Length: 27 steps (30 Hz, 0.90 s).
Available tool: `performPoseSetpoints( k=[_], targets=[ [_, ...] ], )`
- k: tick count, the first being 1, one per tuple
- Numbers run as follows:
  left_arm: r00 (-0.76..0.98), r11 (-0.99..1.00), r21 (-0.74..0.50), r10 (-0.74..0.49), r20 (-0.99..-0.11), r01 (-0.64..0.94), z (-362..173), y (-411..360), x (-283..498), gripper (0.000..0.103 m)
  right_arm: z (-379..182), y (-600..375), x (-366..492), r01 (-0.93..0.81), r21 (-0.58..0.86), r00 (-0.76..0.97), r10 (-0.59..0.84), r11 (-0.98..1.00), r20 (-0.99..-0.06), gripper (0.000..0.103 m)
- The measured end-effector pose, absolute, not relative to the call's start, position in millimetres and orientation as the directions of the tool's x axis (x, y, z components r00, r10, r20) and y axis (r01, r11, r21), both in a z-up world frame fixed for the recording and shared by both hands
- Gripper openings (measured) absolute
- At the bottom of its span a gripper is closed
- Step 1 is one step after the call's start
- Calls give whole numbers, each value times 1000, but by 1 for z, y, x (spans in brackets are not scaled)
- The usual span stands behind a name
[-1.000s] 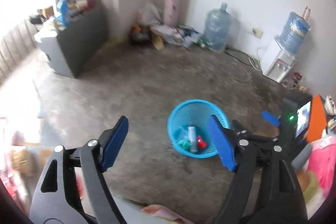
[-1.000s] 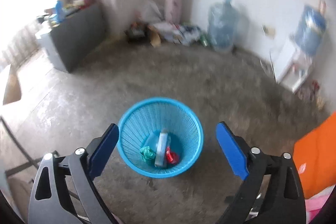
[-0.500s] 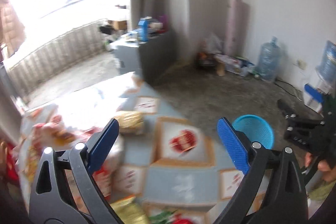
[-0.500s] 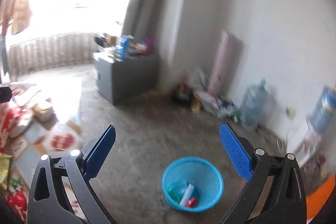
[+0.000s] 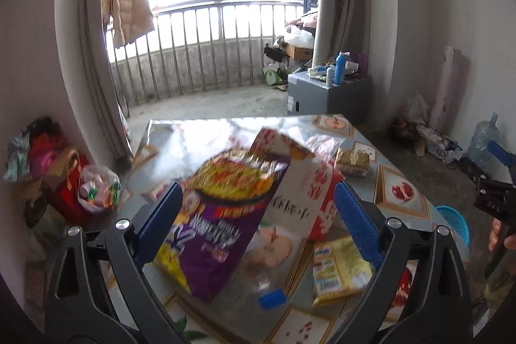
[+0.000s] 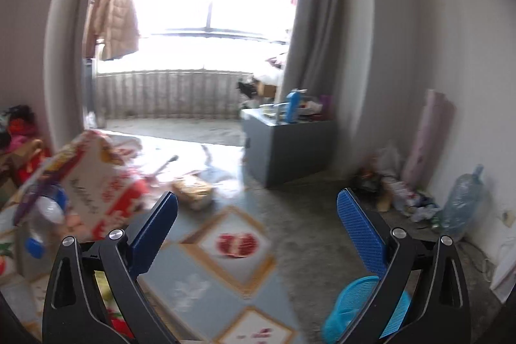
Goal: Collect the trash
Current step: 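Move both tools back toward the snack bags on the table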
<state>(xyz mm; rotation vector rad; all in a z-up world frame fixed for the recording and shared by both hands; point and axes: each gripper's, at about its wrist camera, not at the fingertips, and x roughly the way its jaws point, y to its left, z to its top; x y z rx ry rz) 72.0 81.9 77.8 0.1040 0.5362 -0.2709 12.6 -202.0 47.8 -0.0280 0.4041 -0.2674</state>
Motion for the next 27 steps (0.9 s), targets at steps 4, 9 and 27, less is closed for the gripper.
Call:
performPoseSetpoints(
  k=[4, 9, 27],
  targets=[
    [811, 961, 14, -227, -539, 278, 56, 101, 55, 91, 41, -179, 20, 186, -64, 888, -196, 980, -416, 96],
    [805, 966, 13, -209, -555, 260, 37, 111, 43, 91, 31, -156, 30, 126, -60, 878, -140, 990, -458, 96],
    [793, 955, -93, -287, -537, 283, 16, 138, 68, 80, 20, -122, 68, 11, 65, 826, 27, 998, -563, 71]
  ],
)
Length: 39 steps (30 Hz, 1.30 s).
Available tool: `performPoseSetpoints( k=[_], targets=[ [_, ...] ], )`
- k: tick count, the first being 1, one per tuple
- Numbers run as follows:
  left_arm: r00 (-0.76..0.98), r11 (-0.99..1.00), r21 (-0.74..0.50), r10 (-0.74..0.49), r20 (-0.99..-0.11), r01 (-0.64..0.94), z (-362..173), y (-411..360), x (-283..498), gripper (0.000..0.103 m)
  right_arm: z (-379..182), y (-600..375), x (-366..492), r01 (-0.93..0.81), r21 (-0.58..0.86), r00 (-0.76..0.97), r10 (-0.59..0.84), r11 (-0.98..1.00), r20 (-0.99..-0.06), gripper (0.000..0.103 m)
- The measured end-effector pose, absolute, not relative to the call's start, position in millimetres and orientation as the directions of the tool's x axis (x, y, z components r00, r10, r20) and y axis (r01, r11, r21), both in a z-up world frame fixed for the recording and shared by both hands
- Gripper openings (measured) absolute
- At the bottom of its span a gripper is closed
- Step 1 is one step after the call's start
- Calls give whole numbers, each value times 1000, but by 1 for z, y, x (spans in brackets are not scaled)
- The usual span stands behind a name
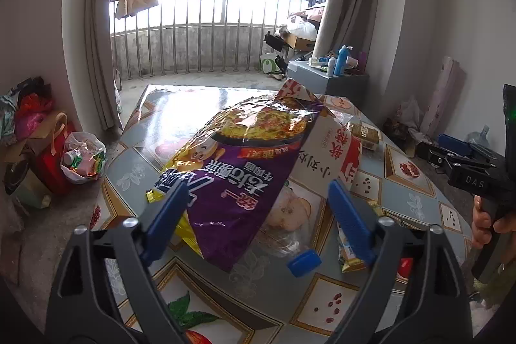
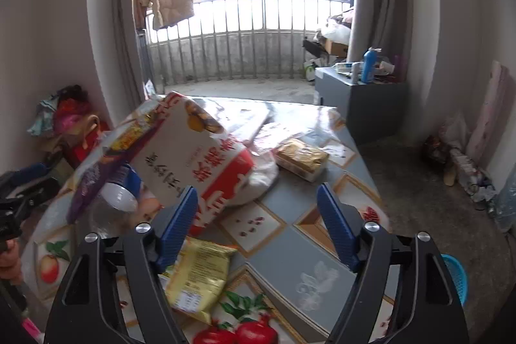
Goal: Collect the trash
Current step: 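Move both tools back toward the snack bags on the table, then grasp the purple noodle snack bag with the left tool and lift it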
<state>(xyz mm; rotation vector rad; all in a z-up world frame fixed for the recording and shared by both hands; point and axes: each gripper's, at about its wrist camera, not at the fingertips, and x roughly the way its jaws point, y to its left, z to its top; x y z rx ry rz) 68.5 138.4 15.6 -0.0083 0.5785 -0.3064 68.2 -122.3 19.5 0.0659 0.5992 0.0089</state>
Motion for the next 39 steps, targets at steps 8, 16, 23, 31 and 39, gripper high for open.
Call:
performPoseSetpoints(
  k=[8, 16, 23, 31, 39],
  targets=[
    [801, 967, -157, -255, -542, 202, 17, 177, 95, 54, 24, -80, 95, -175, 200, 790, 259, 964, -555, 56],
    [759, 975, -167, -217, -614, 143, -11, 191, 128, 21, 2, -34, 133, -295, 347, 660, 452, 890, -600, 39],
    [727, 966, -193, -258, -636, 174, -23, 188, 137, 15, -20, -24, 151, -282, 484, 566, 551, 828, -613, 31],
    [716, 959, -201, -283, -638, 200, -26, 183, 137, 4, -28, -10, 159, -307, 514, 524, 593, 801, -611, 11],
    [740, 960, -166, -280, -611, 227, -6, 176, 122, 2, -1, -2, 141, -435, 523, 517, 679, 732, -521, 3]
  ],
)
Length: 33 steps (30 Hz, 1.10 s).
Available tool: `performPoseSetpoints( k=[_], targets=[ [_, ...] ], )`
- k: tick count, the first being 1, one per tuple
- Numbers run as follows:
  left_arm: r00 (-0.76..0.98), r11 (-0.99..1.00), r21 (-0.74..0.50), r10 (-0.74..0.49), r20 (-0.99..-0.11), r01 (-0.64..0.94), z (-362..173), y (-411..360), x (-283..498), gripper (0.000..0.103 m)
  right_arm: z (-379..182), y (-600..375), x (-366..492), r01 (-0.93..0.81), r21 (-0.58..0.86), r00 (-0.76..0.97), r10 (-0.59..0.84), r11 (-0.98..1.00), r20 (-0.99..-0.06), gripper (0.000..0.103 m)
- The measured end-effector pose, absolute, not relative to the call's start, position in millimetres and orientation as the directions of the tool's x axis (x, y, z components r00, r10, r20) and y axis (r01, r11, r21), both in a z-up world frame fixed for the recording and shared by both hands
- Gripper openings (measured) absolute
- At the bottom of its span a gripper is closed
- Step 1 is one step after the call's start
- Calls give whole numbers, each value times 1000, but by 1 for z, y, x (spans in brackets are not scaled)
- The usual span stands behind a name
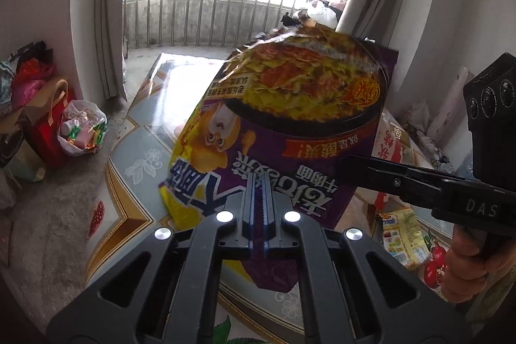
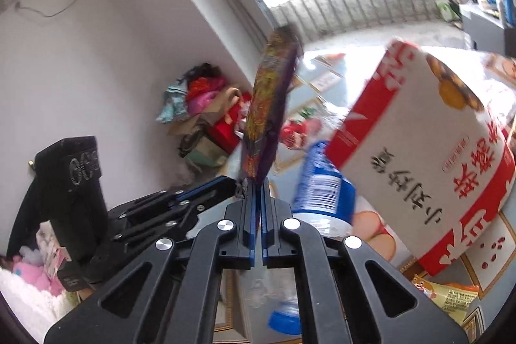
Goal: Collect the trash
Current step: 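Grasp the purple noodle snack bag with the left tool and lift it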
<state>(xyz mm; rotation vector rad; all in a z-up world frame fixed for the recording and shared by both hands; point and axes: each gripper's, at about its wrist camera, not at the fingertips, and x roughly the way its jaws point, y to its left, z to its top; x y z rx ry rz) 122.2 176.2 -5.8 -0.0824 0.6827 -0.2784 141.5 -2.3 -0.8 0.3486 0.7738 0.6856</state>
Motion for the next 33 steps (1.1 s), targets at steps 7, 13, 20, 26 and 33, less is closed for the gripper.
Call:
performPoseSetpoints(
  k=[7, 13, 20, 26, 33],
  targets=[
    [781, 949, -132, -312, -541, 288, 39, 160, 94, 2, 37, -28, 111, -516, 553, 522, 752, 654, -403, 2],
    [773, 908, -106, -403, -490, 406, 73, 118, 68, 2, 61, -78, 72, -540, 572, 537, 776, 617, -330, 2],
    [676, 805, -126, -562, -476, 580, 84, 50, 46, 2, 65, -165, 10, -474, 616, 568, 753, 629, -332, 2],
    [538, 691, -167, -670, -511, 703, 73, -20, 42, 2, 56, -223, -33, -405, 654, 559, 739, 639, -376, 2],
    [303, 592, -286, -699, -648, 754, 5, -100, 65, 2, 13, -280, -28, -213, 639, 548, 631, 739, -548, 2]
  ],
)
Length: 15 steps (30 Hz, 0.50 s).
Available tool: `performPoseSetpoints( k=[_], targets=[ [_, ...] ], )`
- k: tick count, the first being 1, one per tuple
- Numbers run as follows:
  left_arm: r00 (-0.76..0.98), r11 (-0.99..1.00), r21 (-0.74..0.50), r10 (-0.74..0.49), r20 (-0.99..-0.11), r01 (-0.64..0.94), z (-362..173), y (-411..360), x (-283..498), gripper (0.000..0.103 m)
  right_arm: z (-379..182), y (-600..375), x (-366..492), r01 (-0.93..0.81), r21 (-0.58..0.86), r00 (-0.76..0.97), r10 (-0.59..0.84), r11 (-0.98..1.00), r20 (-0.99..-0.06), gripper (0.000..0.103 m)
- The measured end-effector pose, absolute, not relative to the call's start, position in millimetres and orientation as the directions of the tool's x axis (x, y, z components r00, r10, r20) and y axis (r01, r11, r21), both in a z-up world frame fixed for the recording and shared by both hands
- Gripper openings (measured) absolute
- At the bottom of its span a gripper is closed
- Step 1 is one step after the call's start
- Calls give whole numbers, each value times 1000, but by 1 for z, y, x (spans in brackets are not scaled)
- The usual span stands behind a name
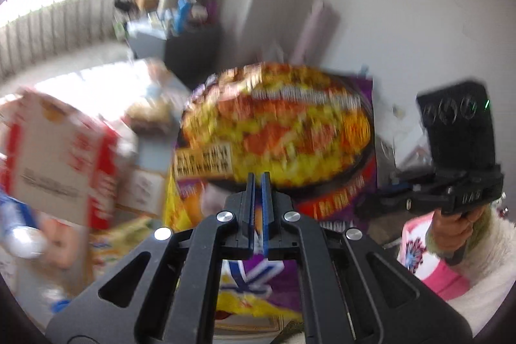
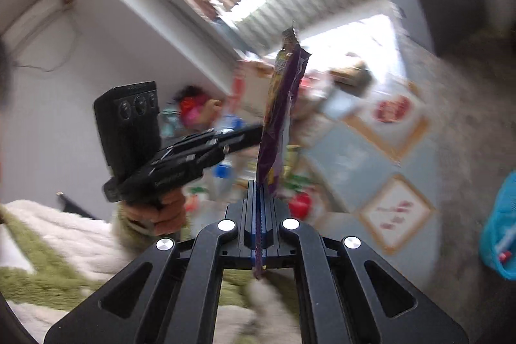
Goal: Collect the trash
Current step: 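Grasp the purple noodle snack bag with the left tool and lift it, then grasp the purple noodle bag with the right tool beside the left tool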
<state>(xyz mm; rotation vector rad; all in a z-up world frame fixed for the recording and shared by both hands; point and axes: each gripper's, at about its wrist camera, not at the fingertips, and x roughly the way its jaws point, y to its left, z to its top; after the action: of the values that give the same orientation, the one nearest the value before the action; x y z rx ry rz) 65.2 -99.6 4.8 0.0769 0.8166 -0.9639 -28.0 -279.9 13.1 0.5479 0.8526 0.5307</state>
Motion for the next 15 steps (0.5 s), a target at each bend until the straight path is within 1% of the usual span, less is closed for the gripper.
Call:
performPoseSetpoints(
  k=[4, 7, 9, 15],
  targets=[
    [225, 602, -295, -639, -736, 742, -38, -131, 77, 0, -15, -300, -7, -115, 623, 551, 572, 773, -608, 2],
    [212, 633, -291, -596, -775, 717, -65, -144, 80, 0, -33, -307, 9, -59, 596, 551, 523, 801, -650, 2],
    [220, 653, -286, -579, -785, 701, -72, -148, 82, 0, -40, -311, 17, -6, 579, 558, 483, 816, -675, 3],
    [250, 709, -285, -548, -798, 646, -87, -152, 96, 0, -54, -308, 31, 118, 566, 606, 393, 816, -691, 6]
  ],
)
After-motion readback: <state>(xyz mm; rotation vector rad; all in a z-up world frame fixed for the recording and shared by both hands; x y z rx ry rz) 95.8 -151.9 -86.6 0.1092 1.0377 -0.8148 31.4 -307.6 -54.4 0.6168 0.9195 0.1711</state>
